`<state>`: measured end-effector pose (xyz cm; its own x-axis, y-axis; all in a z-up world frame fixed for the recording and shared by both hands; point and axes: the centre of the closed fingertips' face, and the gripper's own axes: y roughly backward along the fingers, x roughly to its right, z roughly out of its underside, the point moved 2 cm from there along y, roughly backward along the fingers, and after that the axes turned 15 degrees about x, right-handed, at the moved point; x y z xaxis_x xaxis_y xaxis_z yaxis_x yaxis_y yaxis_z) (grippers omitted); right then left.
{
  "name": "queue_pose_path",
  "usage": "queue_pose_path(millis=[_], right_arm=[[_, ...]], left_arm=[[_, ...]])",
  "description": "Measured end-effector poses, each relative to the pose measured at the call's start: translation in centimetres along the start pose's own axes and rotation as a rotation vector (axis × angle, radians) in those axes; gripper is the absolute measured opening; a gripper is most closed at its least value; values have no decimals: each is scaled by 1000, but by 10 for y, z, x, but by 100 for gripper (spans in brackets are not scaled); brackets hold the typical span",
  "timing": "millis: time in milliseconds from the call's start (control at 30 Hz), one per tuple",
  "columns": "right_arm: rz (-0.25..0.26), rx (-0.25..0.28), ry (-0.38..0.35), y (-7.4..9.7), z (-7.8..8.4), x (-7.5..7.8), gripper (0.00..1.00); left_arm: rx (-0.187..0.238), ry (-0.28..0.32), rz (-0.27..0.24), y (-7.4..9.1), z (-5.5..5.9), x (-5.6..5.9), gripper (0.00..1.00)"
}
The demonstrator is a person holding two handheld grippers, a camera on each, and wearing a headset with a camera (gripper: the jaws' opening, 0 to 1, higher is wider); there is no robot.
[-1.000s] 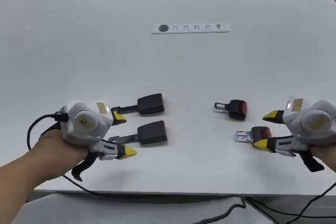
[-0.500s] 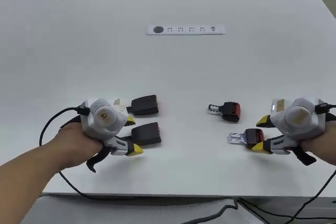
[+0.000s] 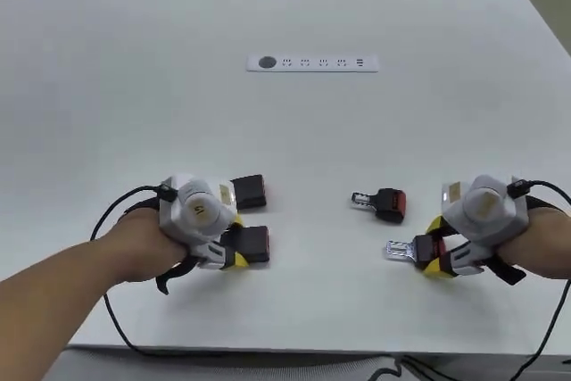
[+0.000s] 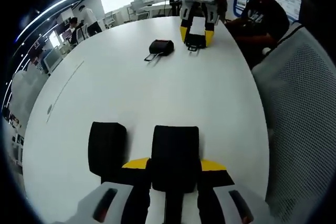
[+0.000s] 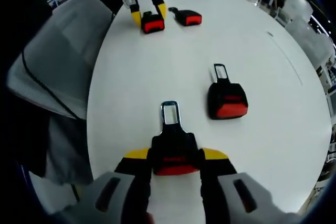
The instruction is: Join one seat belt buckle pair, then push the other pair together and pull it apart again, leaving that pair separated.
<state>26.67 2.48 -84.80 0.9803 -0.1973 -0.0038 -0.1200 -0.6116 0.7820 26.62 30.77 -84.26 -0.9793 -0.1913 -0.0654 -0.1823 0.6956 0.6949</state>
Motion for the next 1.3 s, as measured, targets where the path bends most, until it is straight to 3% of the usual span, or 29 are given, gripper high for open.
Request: queue_pose_path(millis=[67,200,933,1300], right_arm=[[0,0,0,0,-1,-1,37],[-4,-1,13,-2,-1,0,36],[2,-10,8,-7,-10,-1,36],[29,65,12,-29,-47,-14,36]], left_arm=[[-1,39,0,0,-1,-2,34],[-24,14,20,-2,-2,0,33],[-22,16,22,-2,-1,0,33],[-32,6,51,-3,-2,0,33]])
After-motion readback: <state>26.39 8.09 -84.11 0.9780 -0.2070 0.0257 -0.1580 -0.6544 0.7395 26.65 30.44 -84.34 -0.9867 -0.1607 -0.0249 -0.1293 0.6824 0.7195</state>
